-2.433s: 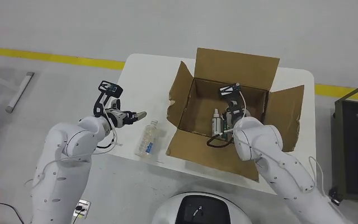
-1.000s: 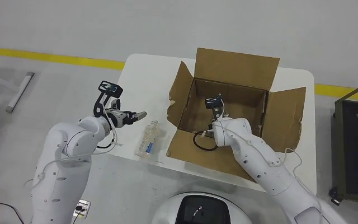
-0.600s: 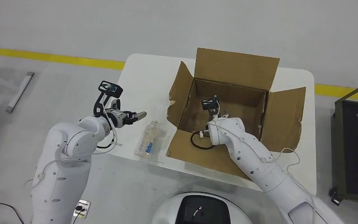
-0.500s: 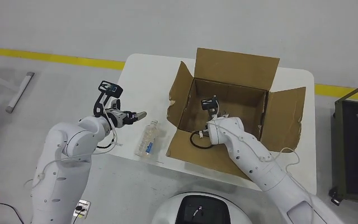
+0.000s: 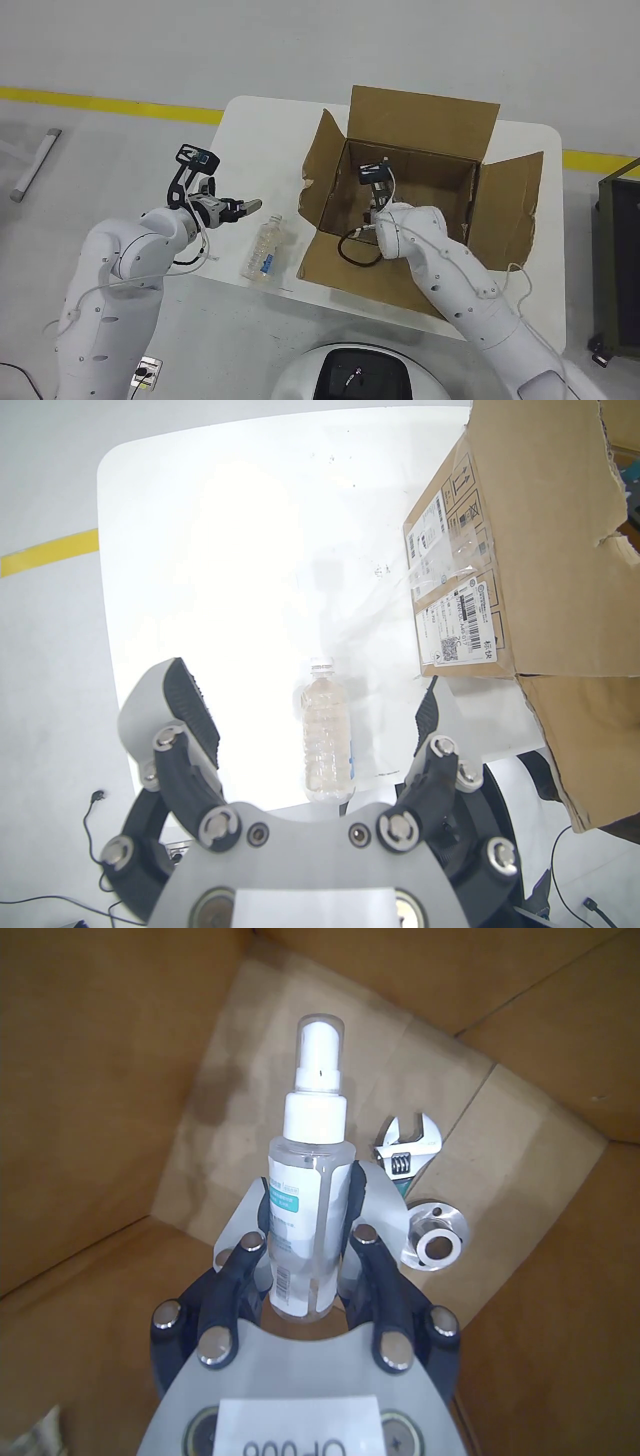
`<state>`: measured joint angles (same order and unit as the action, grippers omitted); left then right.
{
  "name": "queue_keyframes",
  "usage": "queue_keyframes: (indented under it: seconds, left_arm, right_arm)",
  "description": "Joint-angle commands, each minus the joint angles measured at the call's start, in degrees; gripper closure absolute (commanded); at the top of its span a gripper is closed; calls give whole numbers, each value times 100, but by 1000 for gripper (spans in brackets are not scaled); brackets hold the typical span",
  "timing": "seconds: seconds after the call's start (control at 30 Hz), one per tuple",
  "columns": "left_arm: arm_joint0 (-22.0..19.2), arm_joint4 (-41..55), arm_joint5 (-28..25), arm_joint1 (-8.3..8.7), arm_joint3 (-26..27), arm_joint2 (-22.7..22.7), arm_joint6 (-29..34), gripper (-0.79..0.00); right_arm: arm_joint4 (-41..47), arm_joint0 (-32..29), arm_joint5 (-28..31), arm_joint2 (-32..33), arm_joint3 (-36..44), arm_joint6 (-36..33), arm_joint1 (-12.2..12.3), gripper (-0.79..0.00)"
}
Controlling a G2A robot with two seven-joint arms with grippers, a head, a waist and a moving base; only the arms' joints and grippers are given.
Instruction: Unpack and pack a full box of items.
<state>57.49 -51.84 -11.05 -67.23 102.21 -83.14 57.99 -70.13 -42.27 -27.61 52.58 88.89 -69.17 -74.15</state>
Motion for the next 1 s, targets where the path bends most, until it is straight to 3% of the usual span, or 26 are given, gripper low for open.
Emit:
queue_keyframes:
  seconds: [0.0,0.17,0.37,0.77,0.97]
  left_arm:
    - [0,0,0,0,0,0,0,-785]
    - [0,0,0,0,0,0,0,-785]
    - [0,0,0,0,0,0,0,-785]
    - [0,0,0,0,0,0,0,-785]
    - [0,0,0,0,0,0,0,-785]
  right_arm:
    - [-18,-260,101,339,681,91,71,0]
    - [520,-1160,720,1302,2035,917,223,0]
    - [750,-1904,1280,1972,2517,1689,315,0]
    - [671,-2005,1278,2059,2530,1908,322,0]
    - [1352,-2244,1383,3078,3272,2295,368,0]
